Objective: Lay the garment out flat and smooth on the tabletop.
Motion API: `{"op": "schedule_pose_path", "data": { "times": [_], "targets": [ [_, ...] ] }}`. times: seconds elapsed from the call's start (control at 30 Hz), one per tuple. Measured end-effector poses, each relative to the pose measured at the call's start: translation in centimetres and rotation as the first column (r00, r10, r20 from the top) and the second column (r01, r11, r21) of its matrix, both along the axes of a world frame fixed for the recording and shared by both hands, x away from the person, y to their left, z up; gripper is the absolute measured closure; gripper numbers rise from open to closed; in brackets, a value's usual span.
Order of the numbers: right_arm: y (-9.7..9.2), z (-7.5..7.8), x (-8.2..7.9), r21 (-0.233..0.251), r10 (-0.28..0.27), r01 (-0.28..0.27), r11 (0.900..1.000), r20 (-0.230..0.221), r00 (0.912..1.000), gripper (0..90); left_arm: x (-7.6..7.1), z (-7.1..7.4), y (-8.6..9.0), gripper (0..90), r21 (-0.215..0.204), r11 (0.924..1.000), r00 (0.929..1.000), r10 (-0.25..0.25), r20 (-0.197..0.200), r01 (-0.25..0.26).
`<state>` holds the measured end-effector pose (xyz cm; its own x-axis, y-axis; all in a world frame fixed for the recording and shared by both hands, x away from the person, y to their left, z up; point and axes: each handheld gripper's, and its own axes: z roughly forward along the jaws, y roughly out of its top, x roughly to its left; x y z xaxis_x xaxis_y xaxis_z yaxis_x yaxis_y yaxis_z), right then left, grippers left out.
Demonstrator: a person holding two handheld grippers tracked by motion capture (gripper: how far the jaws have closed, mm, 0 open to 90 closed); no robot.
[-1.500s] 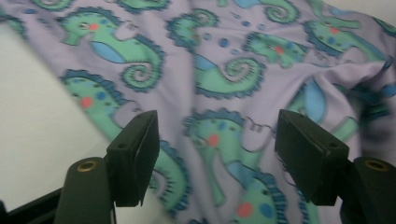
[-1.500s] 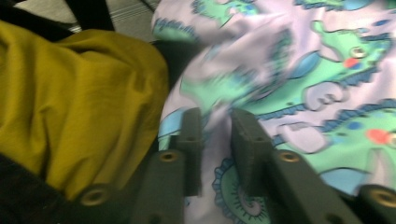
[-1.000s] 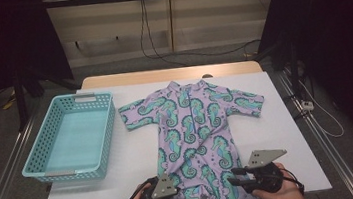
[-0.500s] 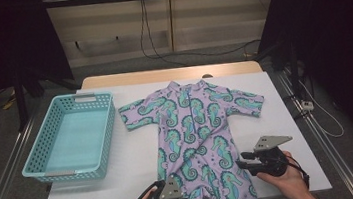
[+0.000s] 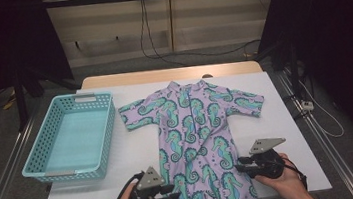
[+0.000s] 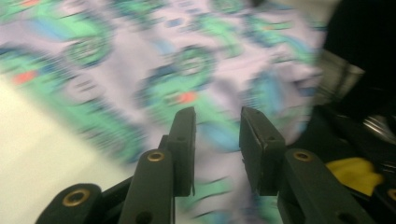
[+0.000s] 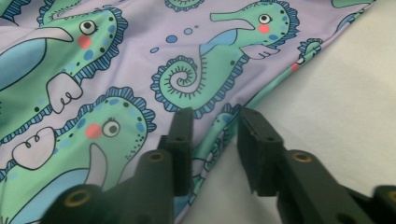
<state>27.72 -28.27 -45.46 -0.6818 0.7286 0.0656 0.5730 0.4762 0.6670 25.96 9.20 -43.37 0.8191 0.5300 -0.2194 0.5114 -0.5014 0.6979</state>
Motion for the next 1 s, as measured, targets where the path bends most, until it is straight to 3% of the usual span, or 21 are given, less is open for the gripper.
{"op": "schedule_pose_path", "data": {
  "times": [0.1,0.2,0.3,0.33,0.47,0.57,0.73,1.0],
  "targets": [
    [0.0,0.1,0.0,-0.001,0.008,-0.008,1.0,-0.001,1.0,83.8,0.5,-0.9,0.3,59.7,0.059,0.9981,0.9995,0.022,-0.022,-0.02],
    [-0.1,0.1,0.0,-0.003,0.011,-0.011,0.9999,-0.005,0.9999,88.9,0.3,-1.3,-0.1,52.5,0.122,0.9922,0.9995,0.021,0.023,-0.024],
    [-0.5,0.3,-0.1,-0.006,0.01,-0.01,0.9999,-0.005,0.9999,89.2,0.1,-1.4,-0.1,56.0,0.142,0.9895,0.9984,0.021,0.052,-0.028],
    [-0.6,0.3,-0.2,-0.009,0.007,-0.007,0.9999,-0.002,1.0,89.3,0.2,-1.4,-0.1,61.5,0.156,0.9872,0.9971,0.02,0.073,-0.032],
    [-1.3,0.4,-0.4,-0.017,-0.003,0.003,0.9998,-0.004,1.0,89.3,0.3,-1.4,-0.2,71.0,0.164,0.9859,0.9969,0.023,0.076,-0.035],
    [-1.8,0.5,-0.6,-0.016,-0.011,0.011,0.9998,-0.002,0.9999,89.2,0.6,-1.3,-0.3,87.4,0.157,0.9872,0.9989,0.017,0.044,-0.024],
    [-2.2,0.4,-1.2,-0.02,0.001,-0.001,0.9998,-0.013,0.9999,89.3,0.7,-1.0,0.5,89.1,0.16,0.9861,0.9989,0.046,0.008,-0.046],
    [-2.9,0.5,-2.4,-0.006,0.007,-0.007,1.0,-0.026,0.9996,89.0,0.6,-0.5,1.5,89.2,0.153,0.9859,0.9977,0.067,0.005,-0.067]
  ]
}}
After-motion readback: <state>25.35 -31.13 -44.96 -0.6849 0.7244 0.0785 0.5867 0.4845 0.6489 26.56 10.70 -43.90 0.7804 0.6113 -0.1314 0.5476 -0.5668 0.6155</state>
